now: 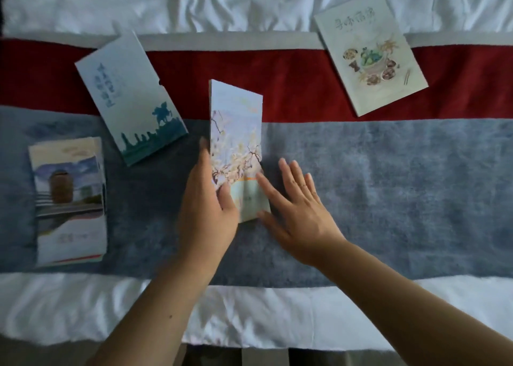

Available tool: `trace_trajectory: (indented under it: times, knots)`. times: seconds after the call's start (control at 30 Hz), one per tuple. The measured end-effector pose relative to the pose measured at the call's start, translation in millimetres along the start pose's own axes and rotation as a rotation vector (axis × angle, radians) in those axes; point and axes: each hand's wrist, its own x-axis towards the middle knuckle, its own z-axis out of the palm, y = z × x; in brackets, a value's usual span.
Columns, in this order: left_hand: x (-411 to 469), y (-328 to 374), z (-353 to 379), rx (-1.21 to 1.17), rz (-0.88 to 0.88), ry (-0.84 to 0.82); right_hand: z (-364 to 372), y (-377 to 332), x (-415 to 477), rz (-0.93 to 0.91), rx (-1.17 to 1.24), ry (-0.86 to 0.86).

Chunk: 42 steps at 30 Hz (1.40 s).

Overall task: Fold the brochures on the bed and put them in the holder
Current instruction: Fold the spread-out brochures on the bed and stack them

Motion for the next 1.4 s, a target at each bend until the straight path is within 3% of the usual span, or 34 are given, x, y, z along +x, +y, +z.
trace_trajectory:
  times: [0.13,0.23,0.47,0.87,1.03,1.2,1.27,1.4]
  knots:
    - [8,-39,-7,0.227,-0.001,-0.084,15,-19,14,-0.023,-0.03,0.006]
    - [11,-52,1,0.321,0.112,-0.14,25,-29,19,0.01,0.001,0.08]
    - [5,-62,-11,0.063,0.056,-0.034,46,-59,21,0.005,0.126,0.234]
    - [-2,-182,-136,0.014,0.118,0.301,107,-203,68,-0.19,0.146,0.172]
    - [-4,-228,-168,-0.133,0.008,0.323,126,-244,78,-0.217,0.158,0.104]
    - [-11,-255,-175,-0.275,-0.119,0.229,115,-261,106,-0.122,0.242,0.177]
    - [-15,-261,-173,-0.288,-0.149,0.215,107,-265,130,-0.142,0.139,0.149]
    - [-16,-267,-170,-0.268,-0.185,0.267,108,-272,170,-0.177,-0.153,-0.108]
